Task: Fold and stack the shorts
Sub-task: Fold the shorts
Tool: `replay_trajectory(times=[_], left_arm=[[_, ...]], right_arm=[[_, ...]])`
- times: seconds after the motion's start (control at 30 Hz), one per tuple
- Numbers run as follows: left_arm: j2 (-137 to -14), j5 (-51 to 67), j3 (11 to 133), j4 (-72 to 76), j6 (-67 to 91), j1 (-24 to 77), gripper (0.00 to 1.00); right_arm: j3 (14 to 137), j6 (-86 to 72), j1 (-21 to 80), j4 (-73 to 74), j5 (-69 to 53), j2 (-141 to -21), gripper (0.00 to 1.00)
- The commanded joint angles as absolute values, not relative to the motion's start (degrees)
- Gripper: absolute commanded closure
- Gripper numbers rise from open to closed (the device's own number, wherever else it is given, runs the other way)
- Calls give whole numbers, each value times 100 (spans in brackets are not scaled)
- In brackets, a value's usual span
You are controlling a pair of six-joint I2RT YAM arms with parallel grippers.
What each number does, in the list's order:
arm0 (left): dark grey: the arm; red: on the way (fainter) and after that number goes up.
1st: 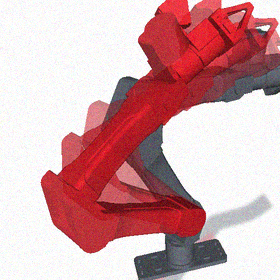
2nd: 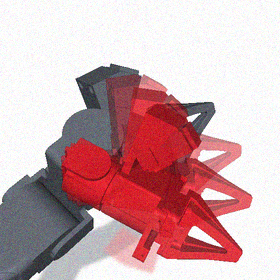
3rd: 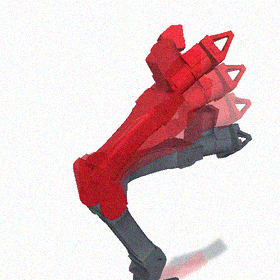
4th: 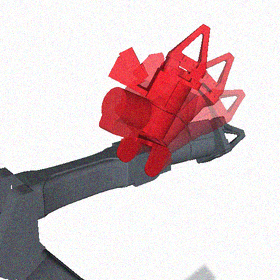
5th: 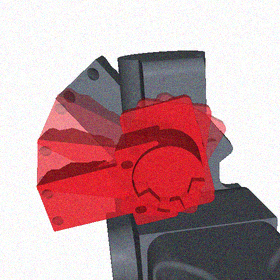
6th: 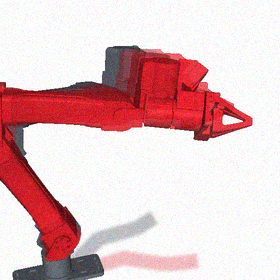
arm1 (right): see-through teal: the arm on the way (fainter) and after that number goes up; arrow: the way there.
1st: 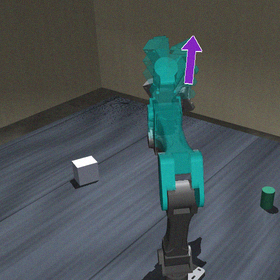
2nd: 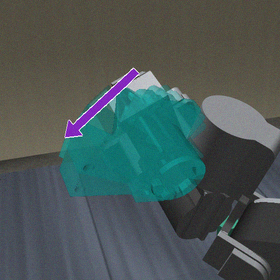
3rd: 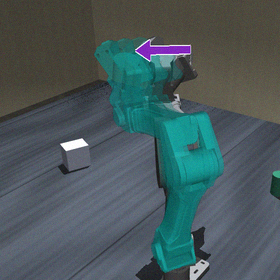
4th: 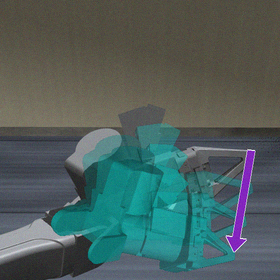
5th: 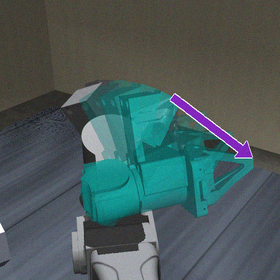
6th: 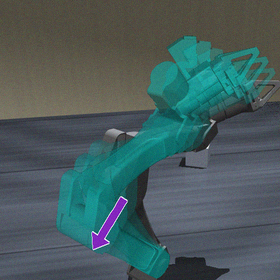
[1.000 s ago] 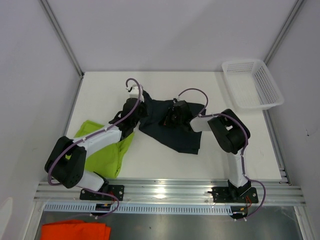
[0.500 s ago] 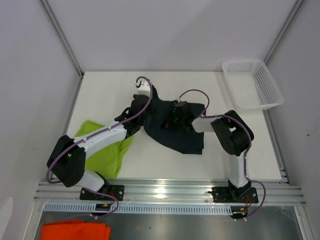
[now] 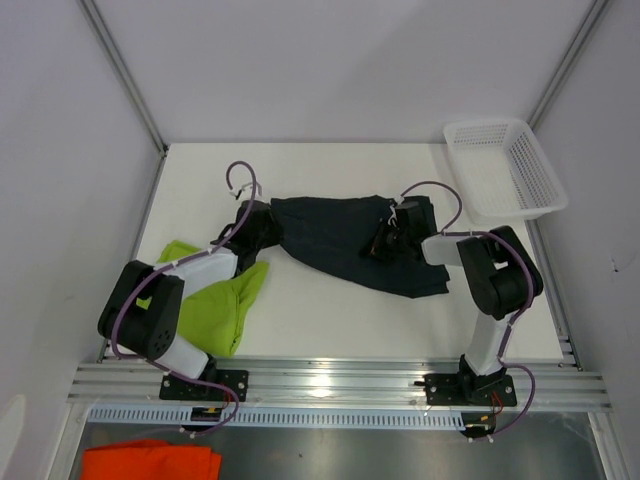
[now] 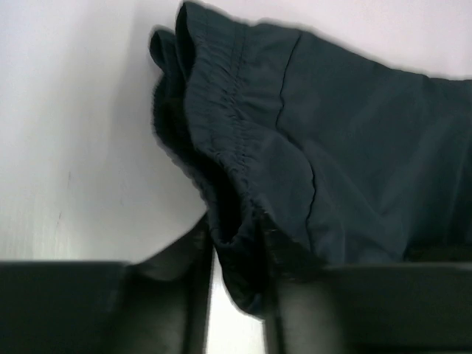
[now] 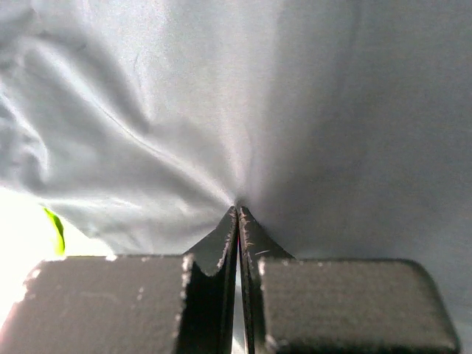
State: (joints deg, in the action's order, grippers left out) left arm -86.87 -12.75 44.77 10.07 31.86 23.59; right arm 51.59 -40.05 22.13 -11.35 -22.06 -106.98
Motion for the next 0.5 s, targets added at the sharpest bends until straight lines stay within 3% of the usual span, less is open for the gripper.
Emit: replay_trajectory(times=[0.0,0.03,0.1,0.47], left_arm=[[-8649,-406,4289,1398,3840,2189,65],[-8588,-274,4219,1380,3884,2101,51],[-8561,138,4087,1476,3964,2048,31],[-9140,870,4087,1372,4579,1951,26]], right_arm=[[5062,-3402,2110,-379,-2092,-10644,96],[5080,-3358,2083,-326,-2074,-10635,97],[5115,-3287,2048,-281,-2057,-10626,96],[5721,-3445,2267,-35,-2013,-10152,84]])
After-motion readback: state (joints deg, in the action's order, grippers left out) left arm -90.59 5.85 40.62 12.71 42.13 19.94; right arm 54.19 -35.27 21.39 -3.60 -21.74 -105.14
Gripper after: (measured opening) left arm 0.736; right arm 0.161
